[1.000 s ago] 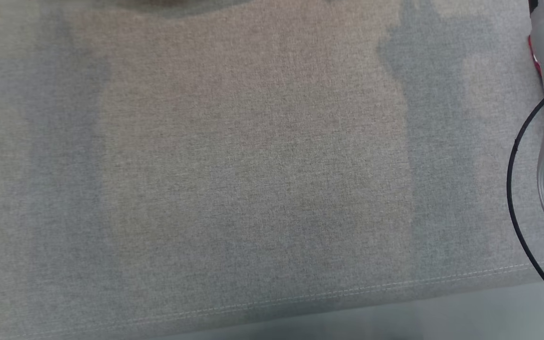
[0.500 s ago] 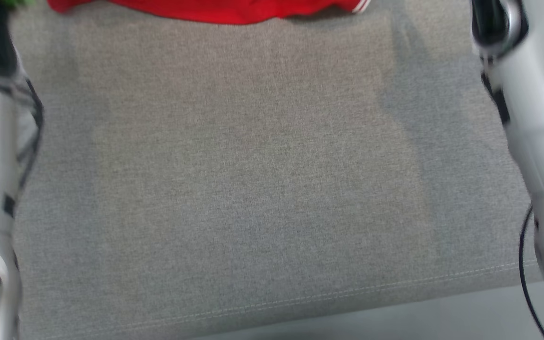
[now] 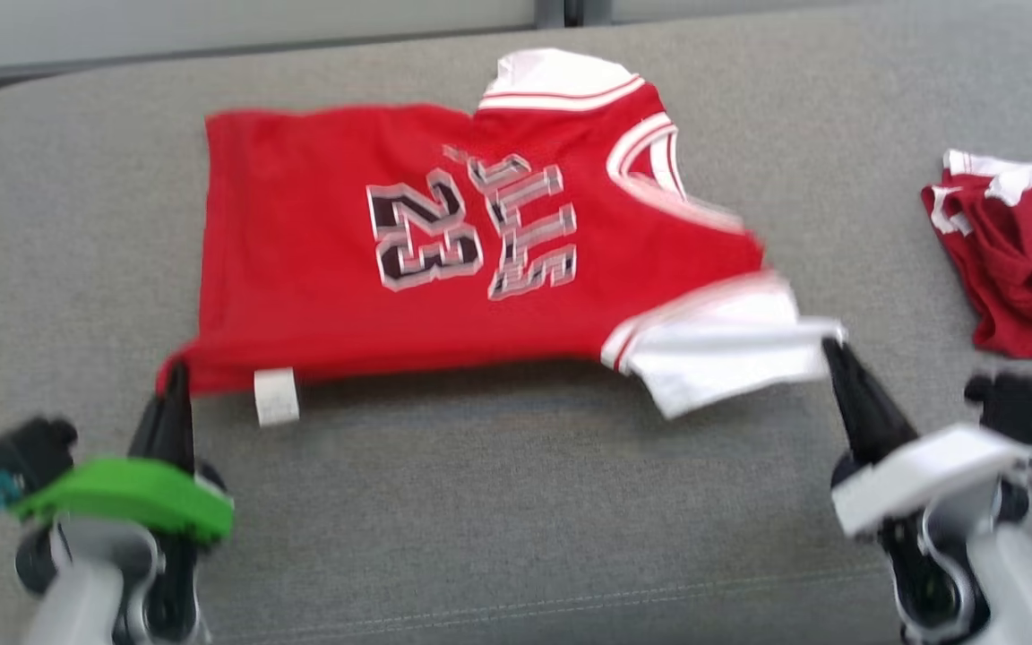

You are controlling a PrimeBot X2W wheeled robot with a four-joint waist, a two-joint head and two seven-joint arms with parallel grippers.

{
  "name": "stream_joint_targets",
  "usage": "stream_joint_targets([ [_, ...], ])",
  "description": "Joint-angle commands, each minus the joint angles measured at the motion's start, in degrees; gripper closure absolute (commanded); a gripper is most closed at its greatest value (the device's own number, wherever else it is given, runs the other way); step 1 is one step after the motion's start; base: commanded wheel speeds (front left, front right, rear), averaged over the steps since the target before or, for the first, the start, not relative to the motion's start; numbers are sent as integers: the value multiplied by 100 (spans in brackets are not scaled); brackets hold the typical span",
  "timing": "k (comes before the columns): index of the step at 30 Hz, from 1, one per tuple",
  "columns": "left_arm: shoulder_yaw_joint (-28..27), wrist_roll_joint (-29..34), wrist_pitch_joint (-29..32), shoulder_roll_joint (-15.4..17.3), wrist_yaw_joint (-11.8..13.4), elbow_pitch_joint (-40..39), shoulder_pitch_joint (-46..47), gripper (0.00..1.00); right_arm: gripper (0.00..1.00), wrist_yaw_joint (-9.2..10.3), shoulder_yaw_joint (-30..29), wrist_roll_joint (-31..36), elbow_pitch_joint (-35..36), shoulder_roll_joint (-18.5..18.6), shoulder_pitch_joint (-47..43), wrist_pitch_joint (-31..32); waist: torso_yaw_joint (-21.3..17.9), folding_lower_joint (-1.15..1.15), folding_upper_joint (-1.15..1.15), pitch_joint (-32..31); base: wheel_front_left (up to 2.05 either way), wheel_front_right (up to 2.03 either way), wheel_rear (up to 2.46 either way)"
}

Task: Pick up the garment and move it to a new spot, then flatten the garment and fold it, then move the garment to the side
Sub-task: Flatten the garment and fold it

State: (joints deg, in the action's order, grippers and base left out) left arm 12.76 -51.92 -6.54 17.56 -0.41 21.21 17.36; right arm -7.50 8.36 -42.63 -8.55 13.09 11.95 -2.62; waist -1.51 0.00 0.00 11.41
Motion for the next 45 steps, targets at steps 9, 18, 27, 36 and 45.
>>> stream_joint_targets([
  [9,-33,-68,-184,-67,627,-790,-2077,100,100,4,-897,405,611,-717,-2030,698,99,0,0,-804,0,0,0],
  [18,204,-44,-49,-156,750,-899,-2664,100,100,4,-1138,598,986,-943,-2711,1332,122,0,0,-1036,0,0,0],
  [27,307,-61,235,54,874,-1052,-3003,100,100,4,-1207,702,1192,-989,-2965,1666,92,0,0,-1072,0,0,0],
  [36,325,-80,324,102,908,-1160,-3142,100,100,4,-1267,725,1285,-1009,-2960,1805,111,0,0,-1108,0,0,0],
  [45,394,-41,526,124,1054,-1323,-2956,100,100,4,-1213,752,1378,-1016,-2818,1961,162,0,0,-1133,0,0,0],
])
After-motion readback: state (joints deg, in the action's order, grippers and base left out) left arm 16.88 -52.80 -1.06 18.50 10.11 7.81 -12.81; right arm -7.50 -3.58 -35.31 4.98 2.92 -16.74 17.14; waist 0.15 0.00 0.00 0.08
